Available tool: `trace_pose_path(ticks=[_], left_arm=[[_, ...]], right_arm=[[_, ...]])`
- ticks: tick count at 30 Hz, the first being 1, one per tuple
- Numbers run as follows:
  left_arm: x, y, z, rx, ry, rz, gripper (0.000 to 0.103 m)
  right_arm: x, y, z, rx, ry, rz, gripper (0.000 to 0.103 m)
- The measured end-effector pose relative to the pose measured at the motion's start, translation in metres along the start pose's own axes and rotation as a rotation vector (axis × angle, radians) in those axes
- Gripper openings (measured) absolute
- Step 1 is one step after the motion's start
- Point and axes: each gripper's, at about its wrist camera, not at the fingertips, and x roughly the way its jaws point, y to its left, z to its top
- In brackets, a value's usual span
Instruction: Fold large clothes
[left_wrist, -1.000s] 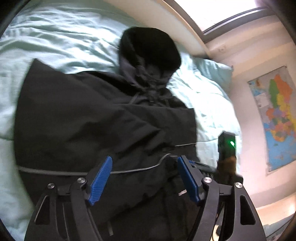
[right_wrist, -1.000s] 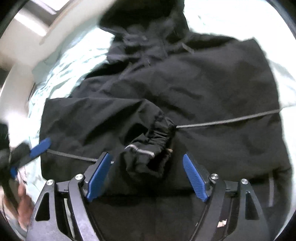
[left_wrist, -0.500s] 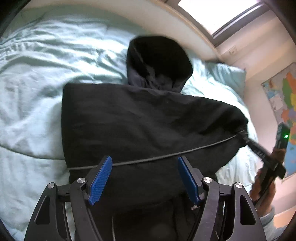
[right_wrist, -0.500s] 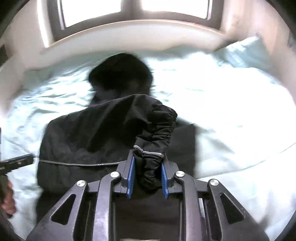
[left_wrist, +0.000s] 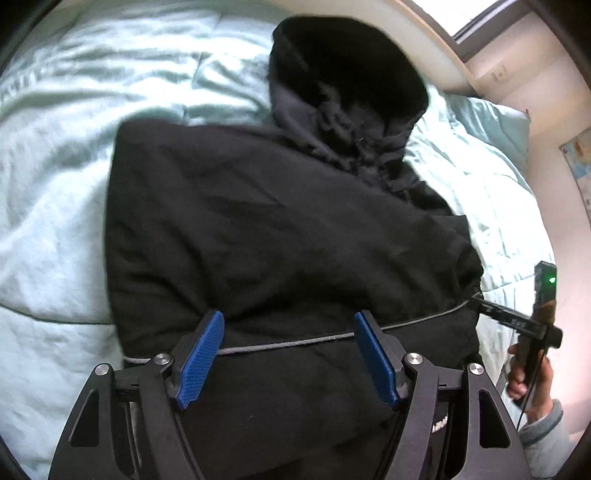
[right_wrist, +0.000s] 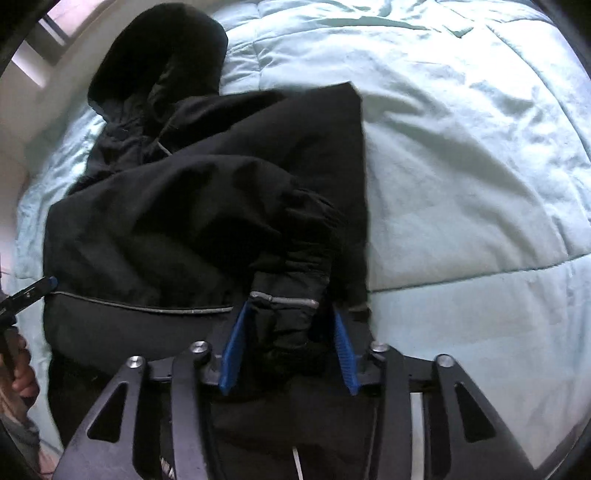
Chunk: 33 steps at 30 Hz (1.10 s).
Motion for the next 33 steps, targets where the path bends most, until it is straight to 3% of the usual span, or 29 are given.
trace_pose_path(ticks=[3,6,8,10,12,14,17,19,23,26,28,30,33], left_arm=[[-0.023,-0.012,0.009,0.05,-0.058,0.028,0.075],[-0.026,-0.021,0.026,0.065,-0.094,0.031,0.075],[-0.013,-0.024,0.035,0.063,-0.093,0.059,0.075],[0.013,-0.019,0.042,0.039,-0.057,0.101,0.075],[0.04,-0.01,0.04,0.035,0.007,0.131,0.074],[0.061,-0.005,0.036,0.088,0.051,0.166,0.074],[0.059,-0.01,0.032,0.138,0.036,0.19,0.074],[0.05,-0.013,0.032,0.141,0.024,0.191,0.074],[0.004,-0.018,0.025,0.124,-0.041,0.096,0.075],[-0.02,-0.019,0.011,0.139,-0.083,0.047,0.075],[-0.014,-0.013,0.002,0.127,-0.061,0.082,0.075],[0.014,-0.002,-0.006,0.108,0.025,0.14,0.074],[0.02,-0.016,-0.007,0.197,0.031,0.223,0.074]], right_arm=[[-0.038,0.007,0.003,-0.013,-0.084,-0.053,0.071],[-0.05,0.029,0.021,-0.02,-0.134,0.011,0.071],[-0.035,0.064,0.036,-0.066,-0.138,0.035,0.071],[-0.004,0.098,0.047,-0.149,-0.11,-0.015,0.071],[0.035,0.114,0.051,-0.187,-0.028,-0.016,0.07],[0.076,0.111,0.048,-0.158,0.066,-0.049,0.069],[0.082,0.111,0.047,-0.16,0.048,-0.074,0.068],[0.071,0.112,0.046,-0.16,0.039,-0.082,0.066],[0.013,0.104,0.03,-0.182,-0.055,-0.035,0.066],[-0.005,0.095,0.011,-0.198,-0.076,-0.082,0.066],[0.012,0.084,-0.002,-0.208,-0.034,-0.148,0.066],[0.037,0.078,-0.008,-0.193,0.022,-0.169,0.066],[0.043,0.08,-0.003,-0.198,0.047,-0.178,0.066]])
